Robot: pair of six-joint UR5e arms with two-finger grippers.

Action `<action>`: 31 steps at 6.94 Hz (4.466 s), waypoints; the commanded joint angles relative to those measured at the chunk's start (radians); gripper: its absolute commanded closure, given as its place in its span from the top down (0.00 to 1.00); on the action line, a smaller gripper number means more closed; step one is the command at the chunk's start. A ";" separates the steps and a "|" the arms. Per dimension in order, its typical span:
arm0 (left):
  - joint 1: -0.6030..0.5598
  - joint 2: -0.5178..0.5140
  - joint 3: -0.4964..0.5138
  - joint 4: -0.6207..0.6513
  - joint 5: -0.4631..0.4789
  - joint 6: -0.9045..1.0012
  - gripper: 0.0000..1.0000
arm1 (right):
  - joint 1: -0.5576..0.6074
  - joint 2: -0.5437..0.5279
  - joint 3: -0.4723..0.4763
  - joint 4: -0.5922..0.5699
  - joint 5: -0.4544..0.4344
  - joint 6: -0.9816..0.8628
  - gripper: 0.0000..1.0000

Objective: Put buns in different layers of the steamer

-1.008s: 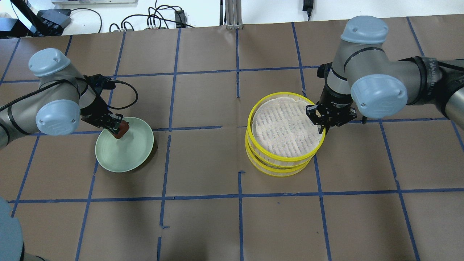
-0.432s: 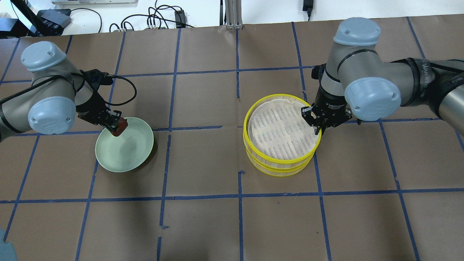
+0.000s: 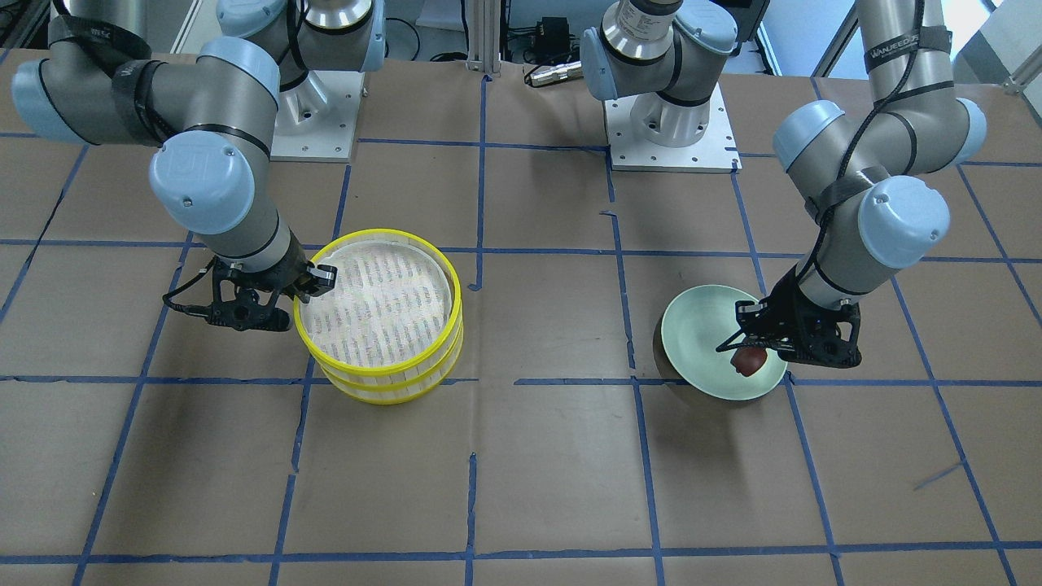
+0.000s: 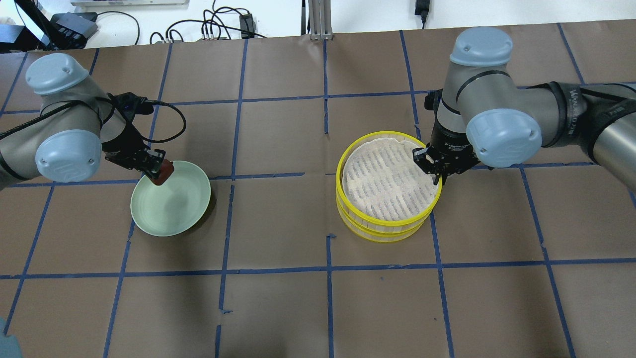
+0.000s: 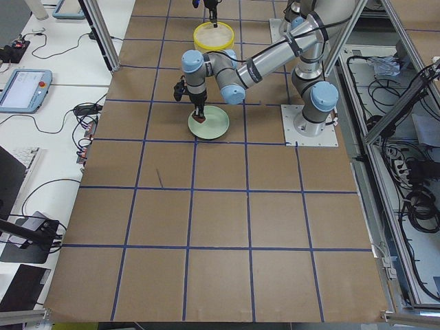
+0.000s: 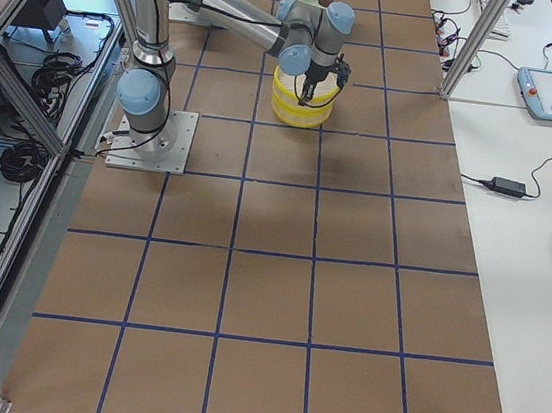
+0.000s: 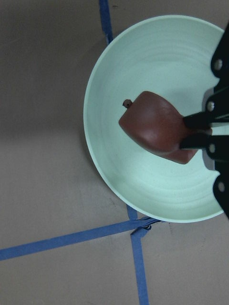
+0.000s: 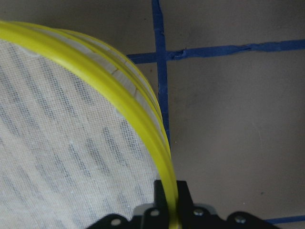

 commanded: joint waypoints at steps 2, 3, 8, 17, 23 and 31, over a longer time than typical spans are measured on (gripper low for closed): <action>0.000 -0.001 0.002 -0.005 0.000 -0.003 0.19 | 0.000 0.005 0.019 -0.002 -0.002 0.007 0.16; 0.000 -0.002 0.004 -0.004 -0.002 -0.025 0.19 | 0.004 0.004 0.022 -0.004 0.008 0.008 0.37; -0.234 0.030 0.210 -0.249 -0.023 -0.375 0.19 | -0.031 -0.012 -0.067 0.059 0.005 -0.025 1.00; -0.747 -0.102 0.241 0.036 -0.335 -1.123 0.90 | -0.164 -0.234 -0.251 0.347 0.036 -0.145 1.00; -0.527 0.074 0.438 -0.508 -0.055 -0.685 0.97 | -0.075 -0.220 -0.259 0.313 0.028 -0.186 1.00; -0.341 0.167 0.418 -0.559 -0.027 -0.402 1.00 | -0.033 -0.161 -0.395 0.384 0.037 -0.097 1.00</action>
